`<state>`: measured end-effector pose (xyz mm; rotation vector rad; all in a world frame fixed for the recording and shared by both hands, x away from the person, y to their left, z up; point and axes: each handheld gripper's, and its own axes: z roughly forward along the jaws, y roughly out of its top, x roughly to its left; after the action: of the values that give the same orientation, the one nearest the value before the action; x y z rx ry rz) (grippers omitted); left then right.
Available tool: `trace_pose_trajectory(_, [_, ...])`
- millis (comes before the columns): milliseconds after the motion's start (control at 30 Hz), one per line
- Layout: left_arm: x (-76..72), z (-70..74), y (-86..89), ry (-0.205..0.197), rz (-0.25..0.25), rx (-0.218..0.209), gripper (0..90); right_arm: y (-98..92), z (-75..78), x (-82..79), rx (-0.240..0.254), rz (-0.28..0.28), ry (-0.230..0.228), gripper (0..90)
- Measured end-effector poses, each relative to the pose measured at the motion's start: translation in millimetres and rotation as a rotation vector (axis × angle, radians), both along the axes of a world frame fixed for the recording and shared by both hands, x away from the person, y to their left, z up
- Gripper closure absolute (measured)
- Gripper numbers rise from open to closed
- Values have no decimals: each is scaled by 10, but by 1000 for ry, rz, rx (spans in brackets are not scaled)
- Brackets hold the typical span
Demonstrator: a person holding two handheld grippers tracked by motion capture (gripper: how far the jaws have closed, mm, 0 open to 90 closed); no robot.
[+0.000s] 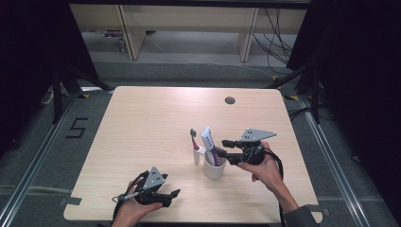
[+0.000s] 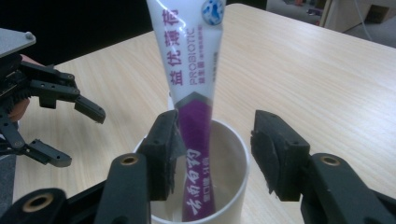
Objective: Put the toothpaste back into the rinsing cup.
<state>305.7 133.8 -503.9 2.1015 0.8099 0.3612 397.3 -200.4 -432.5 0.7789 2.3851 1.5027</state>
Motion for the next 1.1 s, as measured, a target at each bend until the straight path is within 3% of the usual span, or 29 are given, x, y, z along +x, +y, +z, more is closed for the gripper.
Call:
trace_pose_trajectory(100, [2,0,-1,1,2,-1,287,-29,20,-21,15,-12,46,505])
trace_pose_trajectory(133, [1,-1,0,1,1,0,287,-41,16,-3,20,-10,11,504])
trace_pose_trajectory(233, [1,-5,-4,-1,5,-2,287,-84,28,-5,11,-29,2,500])
trace_pose_trajectory(267, [0,-4,-3,1,4,0,287,-91,30,-18,19,-27,28,497])
trace_pose_trajectory(467, [1,-6,-5,0,2,-4,287,-164,51,-15,15,-31,12,486])
trace_pose_trajectory(500, [0,-6,-5,1,2,-4,287,-172,57,-23,24,-24,43,484])
trace_pose_trajectory(667, [2,-5,-4,-1,2,-3,283,-223,65,-26,26,-51,18,477])
trace_pose_trajectory(733, [3,-5,-3,-3,2,-3,281,-251,79,-56,23,-77,49,472])
trace_pose_trajectory(767, [2,-5,-3,-3,3,-2,279,-269,69,-27,29,-64,12,466])
trace_pose_trajectory(800, [0,-2,-3,-3,4,1,276,-276,73,-54,34,-80,51,456])
trace_pose_trajectory(833, [3,-3,-2,-2,2,-1,274,-306,69,-34,26,-79,26,451])
trace_pose_trajectory(867, [0,3,-2,1,5,4,273,-315,75,-56,26,-94,56,446])
trace_pose_trajectory(900, [1,1,-3,-1,6,1,272,-332,65,-38,32,-88,36,439])
trace_pose_trajectory(933, [1,0,-3,-2,6,1,271,-356,71,-56,24,-106,55,423])
trace_pose_trajectory(967, [2,0,-3,-2,7,0,270,-376,70,-42,17,-106,28,416])
trace_pose_trajectory(1000, [2,1,-3,-3,9,0,270,-388,69,-43,13,-106,30,414])
trace_pose_trajectory(1033, [2,1,-3,-3,9,-1,269,-392,69,-66,22,-119,62,410])
trace_pose_trajectory(1067, [2,2,-2,-3,9,-1,268,-415,65,-48,12,-124,20,405])
trace_pose_trajectory(1100, [2,1,-2,-3,9,-1,268,-417,59,-58,32,-121,41,400])
